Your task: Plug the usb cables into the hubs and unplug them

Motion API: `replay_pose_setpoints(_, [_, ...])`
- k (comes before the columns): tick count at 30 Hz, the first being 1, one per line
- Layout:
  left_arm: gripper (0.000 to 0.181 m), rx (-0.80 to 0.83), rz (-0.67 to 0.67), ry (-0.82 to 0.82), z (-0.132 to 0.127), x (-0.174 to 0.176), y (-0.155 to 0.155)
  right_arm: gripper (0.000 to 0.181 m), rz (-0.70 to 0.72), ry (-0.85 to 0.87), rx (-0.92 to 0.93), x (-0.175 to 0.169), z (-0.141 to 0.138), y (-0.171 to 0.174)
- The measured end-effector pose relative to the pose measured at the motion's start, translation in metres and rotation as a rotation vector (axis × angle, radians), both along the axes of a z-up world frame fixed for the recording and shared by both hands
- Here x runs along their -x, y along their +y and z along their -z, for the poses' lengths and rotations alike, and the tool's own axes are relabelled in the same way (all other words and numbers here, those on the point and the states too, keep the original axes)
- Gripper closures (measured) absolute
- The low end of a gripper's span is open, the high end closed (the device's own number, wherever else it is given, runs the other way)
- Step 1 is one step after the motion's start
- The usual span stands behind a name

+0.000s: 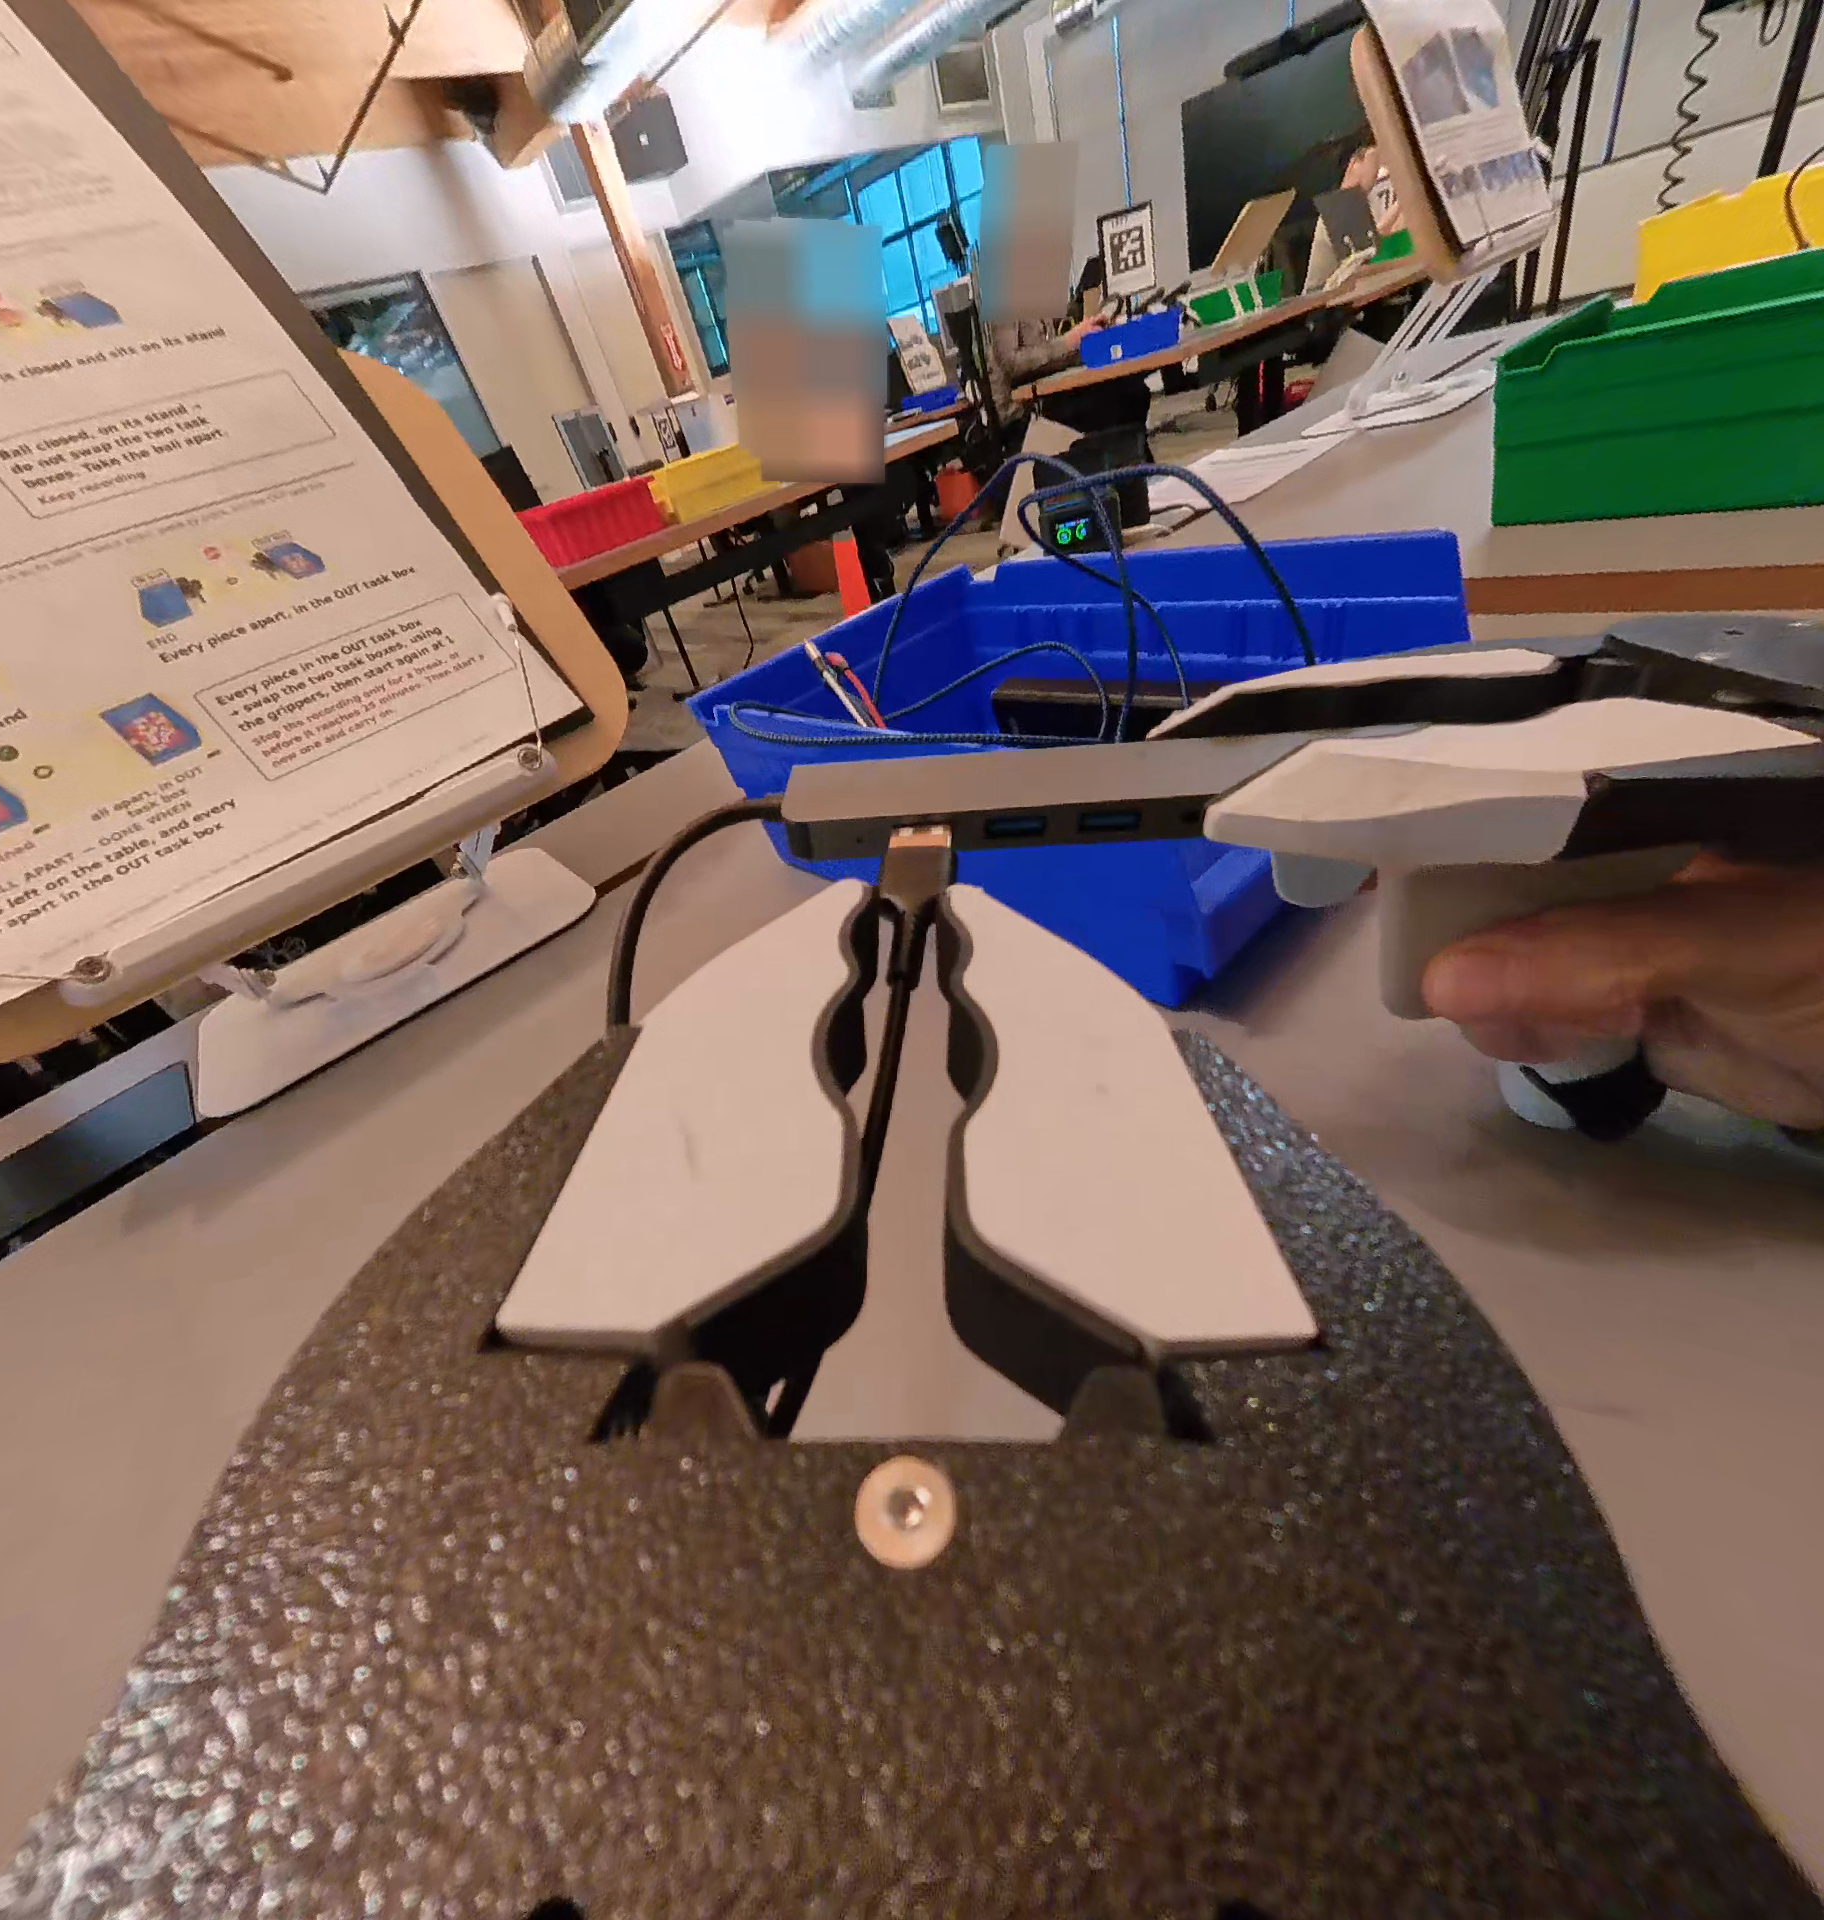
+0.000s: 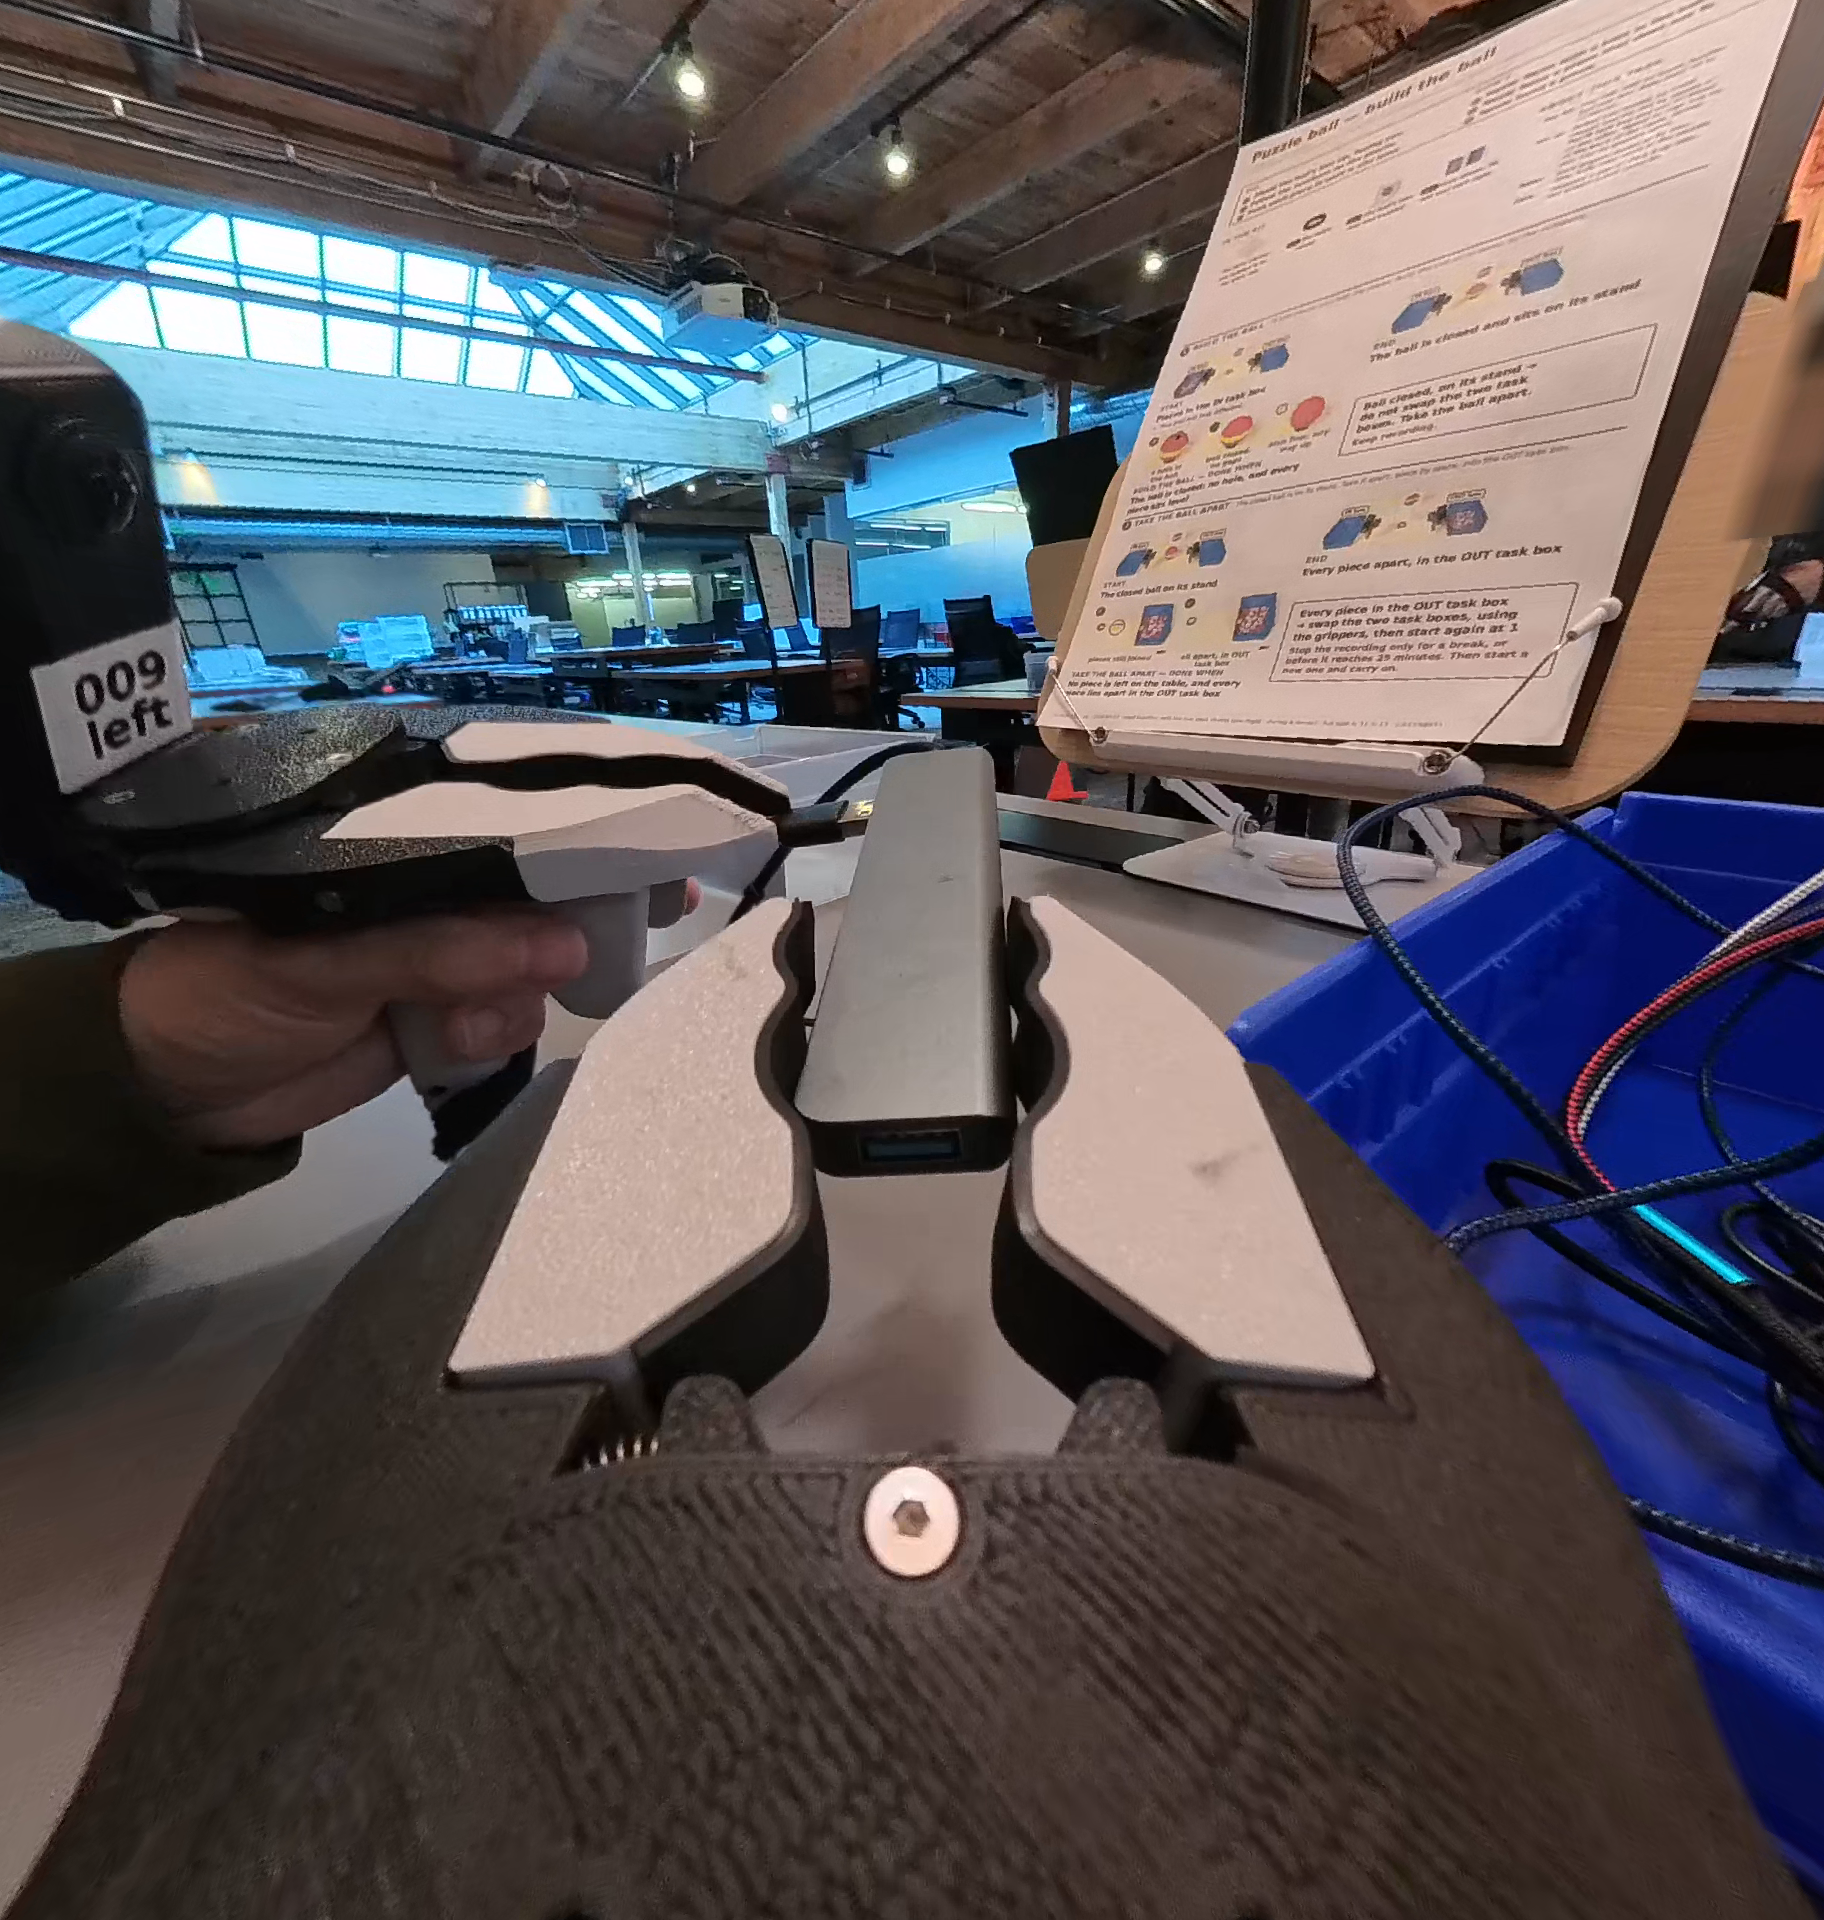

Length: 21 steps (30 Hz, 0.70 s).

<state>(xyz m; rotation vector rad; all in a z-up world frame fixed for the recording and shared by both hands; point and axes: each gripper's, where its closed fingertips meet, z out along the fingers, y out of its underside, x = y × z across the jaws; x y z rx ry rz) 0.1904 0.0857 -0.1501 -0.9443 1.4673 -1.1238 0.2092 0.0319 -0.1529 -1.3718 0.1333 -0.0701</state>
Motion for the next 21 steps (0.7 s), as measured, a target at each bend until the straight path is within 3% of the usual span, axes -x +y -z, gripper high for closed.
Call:
replay_pose_setpoints(7, [0.176, 0.110, 0.003, -0.036, -0.001, 0.001, 0.000, 0.144, -0.022, 0.012, 0.004, 0.001, 0.001, 0.001])
replay_pose_setpoints(10, [0.181, 0.114, 0.022, -0.056, -0.004, -0.003, -0.012, 0.144, -0.098, -0.068, 0.092, 0.025, 0.009, 0.012])
replay_pose_setpoints(12, [0.181, 0.006, -0.076, -0.019, 0.005, -0.010, -0.002, 0.145, -0.002, -0.138, 0.123, 0.025, 0.011, 0.017])
replay_pose_setpoints(15, [0.181, 0.063, -0.095, -0.111, -0.010, -0.008, 0.005, 0.145, 0.014, -0.066, 0.083, 0.019, 0.007, 0.015])
replay_pose_setpoints(18, [0.162, 0.080, -0.073, -0.128, -0.016, 0.001, 0.009, 0.145, 0.030, 0.008, 0.016, 0.006, 0.002, 0.006])
replay_pose_setpoints(21, [0.158, 0.102, -0.039, -0.067, -0.010, 0.010, 0.012, 0.145, 0.021, 0.027, -0.005, 0.002, 0.000, 0.003])
